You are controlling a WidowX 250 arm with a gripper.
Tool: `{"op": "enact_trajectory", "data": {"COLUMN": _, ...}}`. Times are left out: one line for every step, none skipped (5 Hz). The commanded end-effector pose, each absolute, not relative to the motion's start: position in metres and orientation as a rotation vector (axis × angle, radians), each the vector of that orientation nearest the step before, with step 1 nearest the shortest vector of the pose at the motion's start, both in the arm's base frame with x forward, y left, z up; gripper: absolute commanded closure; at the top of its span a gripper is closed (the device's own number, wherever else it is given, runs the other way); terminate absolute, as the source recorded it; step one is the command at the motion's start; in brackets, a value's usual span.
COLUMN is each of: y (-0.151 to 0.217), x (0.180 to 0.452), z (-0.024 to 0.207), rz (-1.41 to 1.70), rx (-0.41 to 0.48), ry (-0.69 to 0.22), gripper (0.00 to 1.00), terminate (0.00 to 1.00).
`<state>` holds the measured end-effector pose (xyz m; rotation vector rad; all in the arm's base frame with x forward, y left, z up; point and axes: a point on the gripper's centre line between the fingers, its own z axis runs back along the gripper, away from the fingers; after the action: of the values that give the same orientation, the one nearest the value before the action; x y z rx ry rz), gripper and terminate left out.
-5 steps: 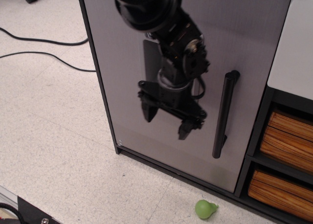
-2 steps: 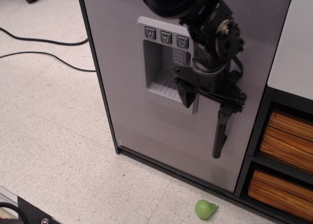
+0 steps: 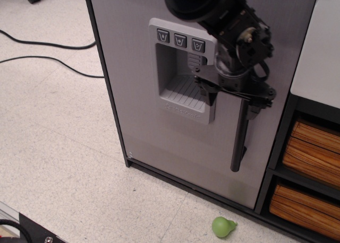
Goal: Open fridge
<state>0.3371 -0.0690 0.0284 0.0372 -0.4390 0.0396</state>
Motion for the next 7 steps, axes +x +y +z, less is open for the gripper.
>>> {"op": "enact_trajectory", "data": {"y": -0.072, "x": 0.345, "z": 0.063, "rz": 0.076, "rx": -0.006, "ry": -0.558, "gripper": 0.0, "terminate": 0.0}}
{"op": "enact_trajectory", "data": {"y": -0.071, "x": 0.352, "z": 0.068, "rz": 0.081, "rx": -0.043, "ry": -0.553, "gripper": 0.0, "terminate": 0.0}}
{"op": "enact_trajectory", "data": {"y": -0.069, "x": 0.364, "z": 0.07, "rz": 0.095, "rx": -0.031, "ry": -0.555, "gripper": 0.0, "terminate": 0.0}}
{"op": "enact_trajectory", "data": {"y": -0.07, "x": 0.375, "z": 0.067, "rz": 0.099, "rx": -0.021, "ry": -0.559, "gripper": 0.0, "terminate": 0.0}}
{"op": "enact_trajectory", "data": {"y": -0.07, "x": 0.381, "z": 0.063, "rz": 0.071, "rx": -0.037, "ry": -0.535, "gripper": 1.0, "terminate": 0.0}}
{"op": "enact_trajectory", "data": {"y": -0.071, "x": 0.38, "z": 0.059, "rz": 0.046, "rx": -0.027, "ry": -0.555, "gripper": 1.0, "terminate": 0.0}}
{"op": "enact_trajectory", "data": {"y": -0.069, "x": 0.37, "z": 0.06, "rz": 0.016, "rx": -0.047, "ry": -0.534, "gripper": 1.0, "terminate": 0.0}}
